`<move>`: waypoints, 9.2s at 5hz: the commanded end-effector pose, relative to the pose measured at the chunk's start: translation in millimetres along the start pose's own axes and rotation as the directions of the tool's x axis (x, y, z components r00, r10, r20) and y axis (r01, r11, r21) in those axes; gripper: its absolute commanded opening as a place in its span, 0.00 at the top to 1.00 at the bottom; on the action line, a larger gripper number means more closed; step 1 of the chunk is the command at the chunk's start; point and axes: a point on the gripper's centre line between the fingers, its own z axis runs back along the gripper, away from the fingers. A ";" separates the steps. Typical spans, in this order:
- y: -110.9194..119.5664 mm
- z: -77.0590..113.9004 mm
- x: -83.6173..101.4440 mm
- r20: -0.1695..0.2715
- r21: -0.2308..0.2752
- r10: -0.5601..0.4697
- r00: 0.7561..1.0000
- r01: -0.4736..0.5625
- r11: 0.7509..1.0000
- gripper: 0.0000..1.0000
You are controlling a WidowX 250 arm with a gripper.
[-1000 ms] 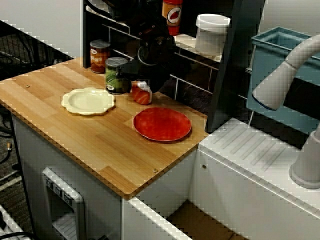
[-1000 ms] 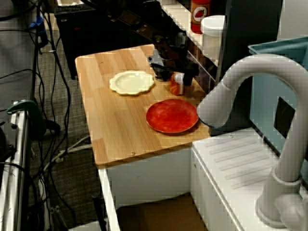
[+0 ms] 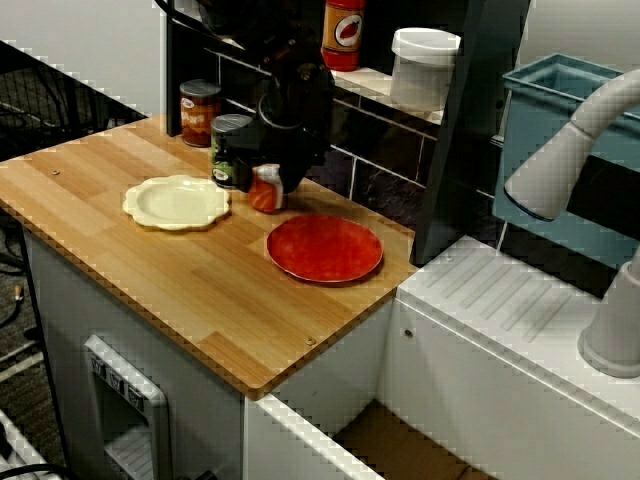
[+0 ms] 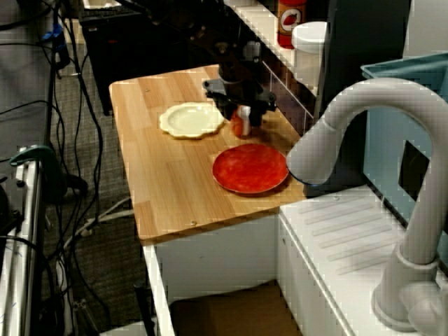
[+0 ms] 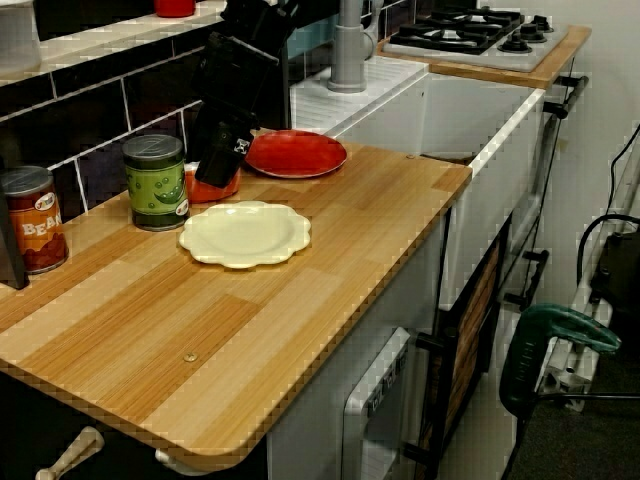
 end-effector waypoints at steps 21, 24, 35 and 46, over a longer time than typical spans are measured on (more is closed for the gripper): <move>83.1 34.9 55.2 0.000 -0.093 -0.268 0.963 0.267 0.959 0.00; 35.5 57.5 29.6 0.028 -0.168 -0.330 0.944 0.330 0.929 0.00; 4.0 9.0 28.0 0.079 -0.259 -0.366 0.927 0.374 0.891 0.00; 57.0 6.1 75.7 0.100 -0.212 -0.208 0.973 0.225 0.951 0.00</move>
